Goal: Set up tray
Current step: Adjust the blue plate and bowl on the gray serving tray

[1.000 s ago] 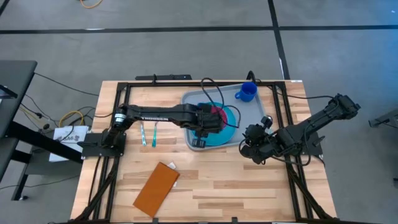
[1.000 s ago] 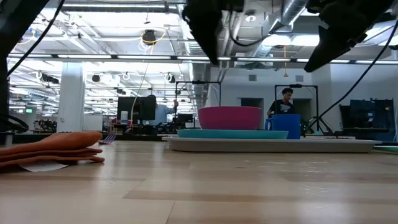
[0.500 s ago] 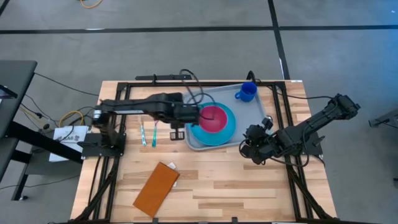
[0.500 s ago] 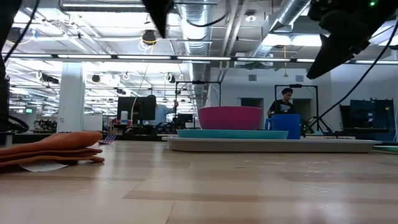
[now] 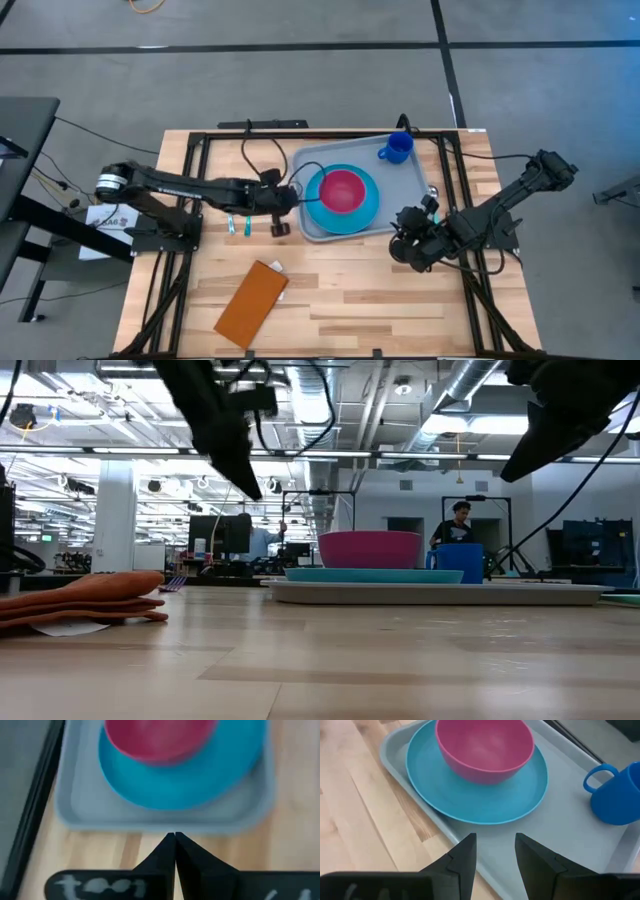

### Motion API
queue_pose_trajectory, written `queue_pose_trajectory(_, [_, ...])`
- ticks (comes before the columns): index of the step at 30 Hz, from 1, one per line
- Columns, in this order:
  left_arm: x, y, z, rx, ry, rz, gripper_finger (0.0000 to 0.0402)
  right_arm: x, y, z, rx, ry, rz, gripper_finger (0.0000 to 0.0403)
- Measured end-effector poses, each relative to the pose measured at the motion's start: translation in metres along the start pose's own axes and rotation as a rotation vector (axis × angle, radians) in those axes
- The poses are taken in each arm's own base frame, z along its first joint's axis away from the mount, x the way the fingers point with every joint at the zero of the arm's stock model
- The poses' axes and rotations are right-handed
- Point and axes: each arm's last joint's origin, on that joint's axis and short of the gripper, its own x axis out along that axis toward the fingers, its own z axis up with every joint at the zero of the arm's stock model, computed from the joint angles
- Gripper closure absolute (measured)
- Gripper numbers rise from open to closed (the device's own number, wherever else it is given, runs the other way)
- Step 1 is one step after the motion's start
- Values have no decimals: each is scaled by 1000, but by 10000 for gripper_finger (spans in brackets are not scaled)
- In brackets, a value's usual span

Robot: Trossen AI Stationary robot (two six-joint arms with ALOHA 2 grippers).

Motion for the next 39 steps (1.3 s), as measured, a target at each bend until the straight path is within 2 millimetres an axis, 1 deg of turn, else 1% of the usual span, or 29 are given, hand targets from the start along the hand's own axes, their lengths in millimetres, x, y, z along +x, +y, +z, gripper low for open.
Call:
queue_pose_trajectory(3, [24, 6, -12, -83, -58, 25, 401, 0, 0, 0, 0, 0, -1, 276])
queue_pose_trajectory(6, [38, 14, -23, -118, -35, 43, 401, 0, 0, 0, -2, 1, -2, 276])
queue_pose_trajectory(10, [58, 21, -26, -126, -13, 12, 401, 0, 0, 0, -10, -4, -7, 276])
queue_pose_trajectory(13, [80, 19, -26, -112, -24, -44, 401, 1, -1, 0, -10, -2, -12, 276])
queue_pose_trajectory(15, [92, 16, -25, -86, -25, -46, 401, 2, -2, 1, -6, 1, -19, 276])
queue_pose_trajectory(19, [105, 15, -23, -78, 0, -27, 402, 4, -4, 3, 6, 5, -32, 276])
queue_pose_trajectory(22, [108, 14, -19, -79, -2, -56, 401, 5, -5, 4, 11, 8, -38, 276])
queue_pose_trajectory(26, [107, 13, -15, -76, -17, -78, 401, 5, -5, 4, 11, 9, -35, 276])
queue_pose_trajectory(31, [108, 18, -10, -78, -72, -88, 401, 5, -5, 4, 11, 9, -35, 276])
queue_pose_trajectory(36, [109, 21, -9, -87, -84, -90, 401, 5, -5, 4, 11, 9, -34, 276])
queue_pose_trajectory(39, [109, 20, -13, -89, -39, -90, 401, 5, -5, 4, 10, 10, -35, 276])
